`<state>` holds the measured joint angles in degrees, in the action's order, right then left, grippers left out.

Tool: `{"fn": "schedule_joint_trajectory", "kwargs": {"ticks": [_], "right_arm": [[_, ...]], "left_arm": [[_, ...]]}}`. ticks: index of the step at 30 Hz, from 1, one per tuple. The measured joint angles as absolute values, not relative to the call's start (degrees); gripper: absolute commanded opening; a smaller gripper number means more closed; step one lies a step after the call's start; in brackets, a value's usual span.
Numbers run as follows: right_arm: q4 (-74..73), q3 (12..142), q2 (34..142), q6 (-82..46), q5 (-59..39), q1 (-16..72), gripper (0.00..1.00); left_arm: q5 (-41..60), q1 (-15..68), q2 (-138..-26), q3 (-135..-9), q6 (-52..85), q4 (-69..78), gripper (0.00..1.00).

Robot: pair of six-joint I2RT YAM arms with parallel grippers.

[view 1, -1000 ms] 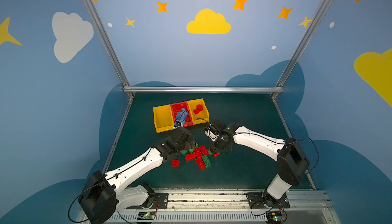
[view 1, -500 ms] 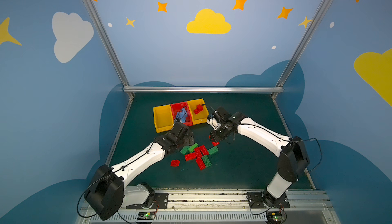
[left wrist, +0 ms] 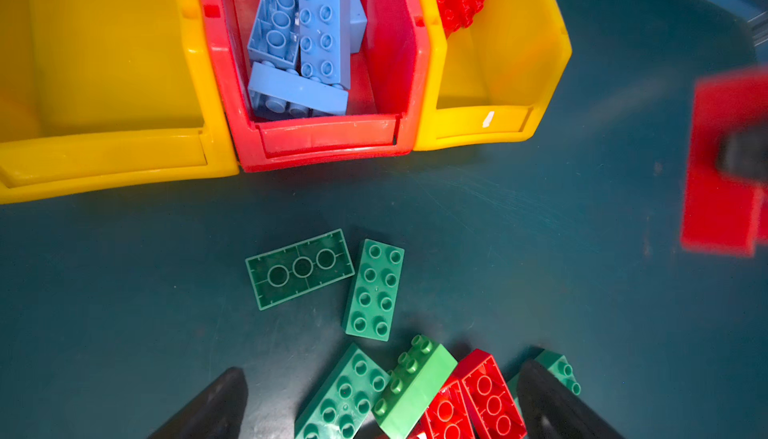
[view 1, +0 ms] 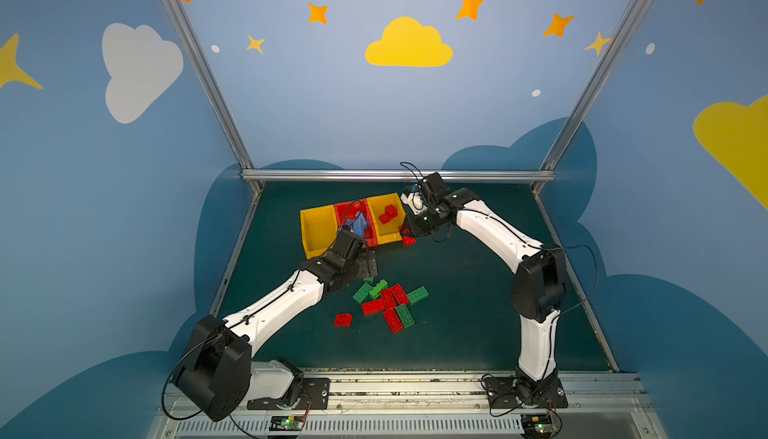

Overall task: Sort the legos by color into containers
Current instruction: 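Carry the red brick with the right gripper and drop it into the yellow bin, then withdraw the right gripper while the left gripper grasps a small red brick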

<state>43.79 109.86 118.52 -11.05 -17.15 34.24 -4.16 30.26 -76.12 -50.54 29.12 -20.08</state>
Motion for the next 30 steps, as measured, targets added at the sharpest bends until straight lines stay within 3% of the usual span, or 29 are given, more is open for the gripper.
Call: {"fn": "schedule_joint_trajectory", "kwargs": {"ticks": [10,12,16,18,24,30], "right_arm": [[36.2,129.7,135.8,-10.5,-17.2,33.4,0.29],[35.9,132.5,138.3,-10.2,-17.0,33.3,0.38],[35.9,136.2,141.9,-9.8,-16.4,33.3,0.72],[36.3,136.6,142.3,-9.9,-16.3,33.2,0.79],[36.6,135.9,141.6,-8.7,-16.3,33.2,0.83],[37.7,127.4,134.3,-6.7,-16.0,33.2,0.85]], "left_arm": [[-3.5,27.0,-75.8,-51.5,27.6,-22.7,1.0],[-3.4,26.5,-75.5,-51.5,27.6,-23.0,1.0],[-3.2,25.6,-75.2,-51.5,27.6,-23.0,1.0],[-3.0,25.5,-75.2,-51.5,27.6,-23.0,1.0],[-1.3,25.3,-76.4,-51.8,27.6,-22.9,1.0],[1.5,25.3,-77.5,-51.9,27.7,-22.5,1.0]]}}
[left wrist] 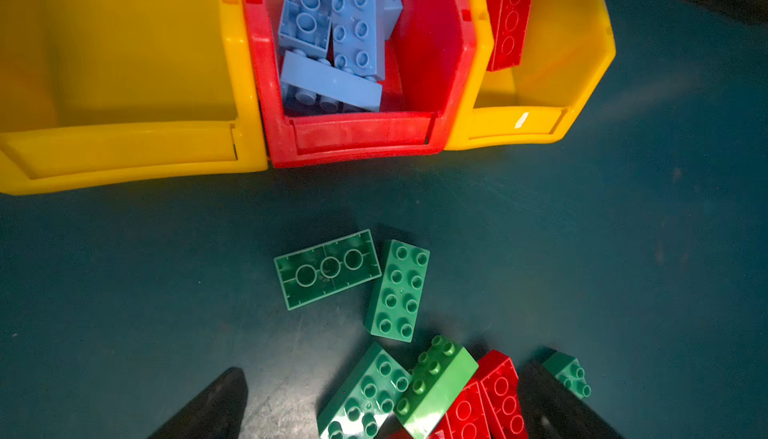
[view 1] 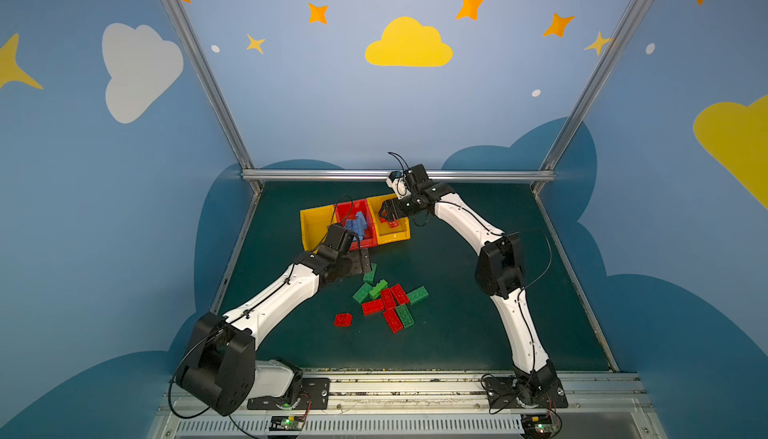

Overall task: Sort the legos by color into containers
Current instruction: 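Withdraw the right gripper while the left gripper grasps a small red brick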

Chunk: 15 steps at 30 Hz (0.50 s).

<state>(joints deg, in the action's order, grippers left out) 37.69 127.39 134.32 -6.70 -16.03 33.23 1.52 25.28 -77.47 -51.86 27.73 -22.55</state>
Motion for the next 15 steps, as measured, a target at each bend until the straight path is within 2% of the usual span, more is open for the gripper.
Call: {"fn": "schedule_joint_trajectory", "kwargs": {"ticks": [8,15], "right_arm": [[38.0,111.5,116.0,-5.1,-15.3,33.2,0.87],[38.9,97.3,104.7,-5.9,-13.0,33.8,0.87]], "left_arm": [[3.0,26.0,-72.4,-47.1,29.0,-22.4,1.0],[2.0,31.7,-65.0,-40.8,32.6,-24.2,1.0]]}}
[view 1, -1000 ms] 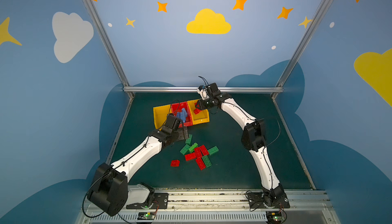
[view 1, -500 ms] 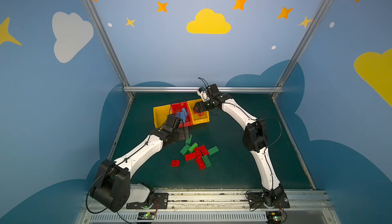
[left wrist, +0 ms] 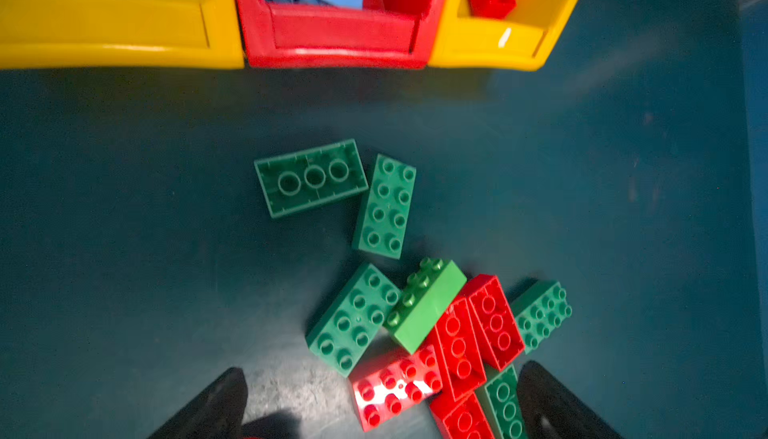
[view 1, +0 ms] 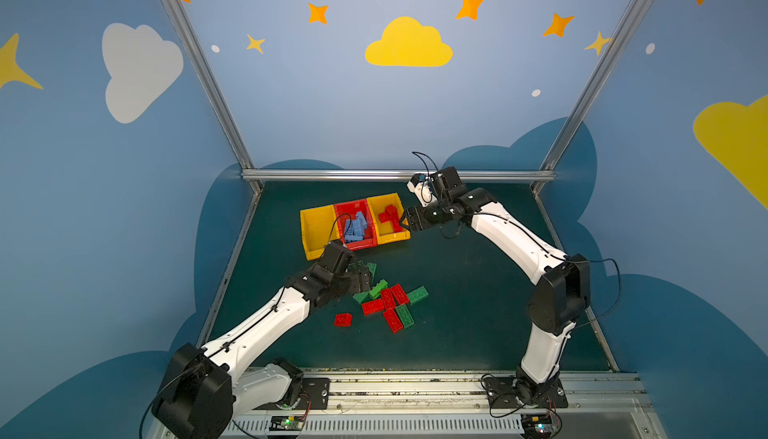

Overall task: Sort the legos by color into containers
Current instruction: 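Withdraw the right gripper while the left gripper grasps a small red brick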

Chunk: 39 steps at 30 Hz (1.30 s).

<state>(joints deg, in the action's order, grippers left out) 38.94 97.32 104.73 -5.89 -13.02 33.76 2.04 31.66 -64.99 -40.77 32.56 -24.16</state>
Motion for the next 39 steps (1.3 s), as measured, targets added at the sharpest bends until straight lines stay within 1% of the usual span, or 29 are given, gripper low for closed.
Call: {"fn": "schedule_joint_trajectory", "kwargs": {"ticks": [6,12,22,30,34,39], "right_arm": [[40.8,88.2,99.2,-6.8,-10.5,36.0,0.88],[41.5,84.0,94.3,-7.6,-9.3,37.8,0.88],[42.7,83.7,91.9,-7.7,-7.7,37.9,0.88],[45.1,82.6,90.8,-7.4,-7.5,37.9,0.88],[45.3,80.8,88.3,-7.5,-8.0,37.9,0.88],[45.2,76.9,84.3,-7.7,-8.7,38.0,0.87]], "left_arm": [[-0.5,34.7,-59.7,-34.7,38.9,-27.8,1.0],[-2.3,36.0,-56.9,-31.1,46.3,-31.4,1.0],[-1.1,36.4,-62.1,-32.8,55.0,-36.8,1.0],[0.6,35.4,-64.8,-34.5,63.1,-38.4,0.95],[2.0,34.2,-65.6,-34.6,67.7,-38.3,0.92],[3.4,34.1,-68.3,-34.6,72.2,-37.3,0.92]]}}
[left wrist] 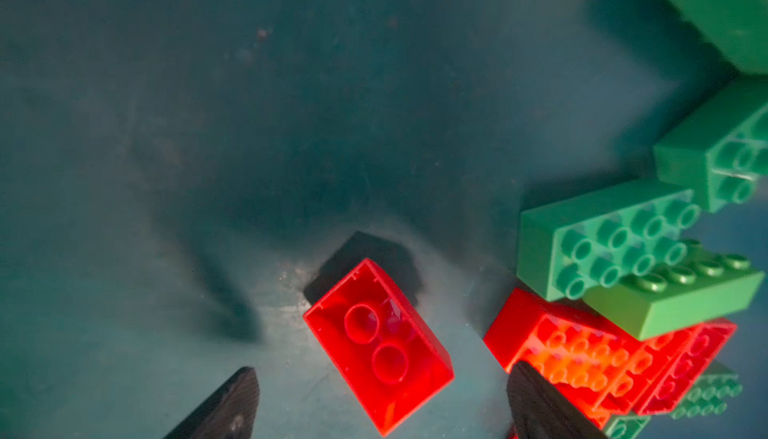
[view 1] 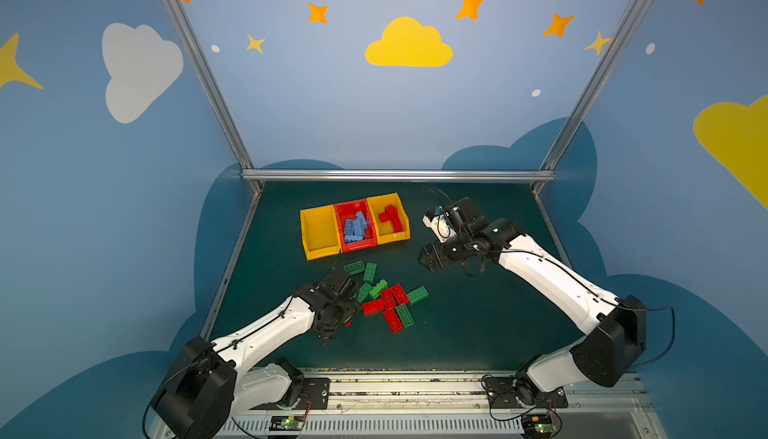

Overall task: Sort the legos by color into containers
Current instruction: 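Withdraw the right gripper while the left gripper grasps a small red brick, then carry the small red brick with the left gripper into the yellow bin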

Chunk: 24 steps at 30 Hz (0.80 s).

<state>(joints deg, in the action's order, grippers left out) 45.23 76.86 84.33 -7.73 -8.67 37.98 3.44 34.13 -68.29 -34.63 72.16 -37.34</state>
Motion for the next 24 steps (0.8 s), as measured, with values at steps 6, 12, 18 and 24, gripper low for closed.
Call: {"fn": "schedule_joint_trajectory", "kwargs": {"ticks": [6,12,18,24], "right_arm": [[45.2,72.9,80.3,-8.2,-8.8,38.0,0.87],[45.2,71.1,76.8,-9.0,-8.7,38.0,0.88],[45.2,68.8,73.9,-9.7,-8.4,38.0,0.88],[45.3,67.0,72.7,-10.7,-7.9,38.0,0.87]], "left_arm": [[4.7,34.0,-71.9,-35.1,76.1,-36.3,0.85],[5.0,33.7,-74.3,-35.6,79.6,-35.3,0.8],[5.3,32.6,-74.6,-35.7,81.7,-35.4,0.72],[5.7,31.5,-73.7,-34.7,82.8,-34.9,0.56]]}}
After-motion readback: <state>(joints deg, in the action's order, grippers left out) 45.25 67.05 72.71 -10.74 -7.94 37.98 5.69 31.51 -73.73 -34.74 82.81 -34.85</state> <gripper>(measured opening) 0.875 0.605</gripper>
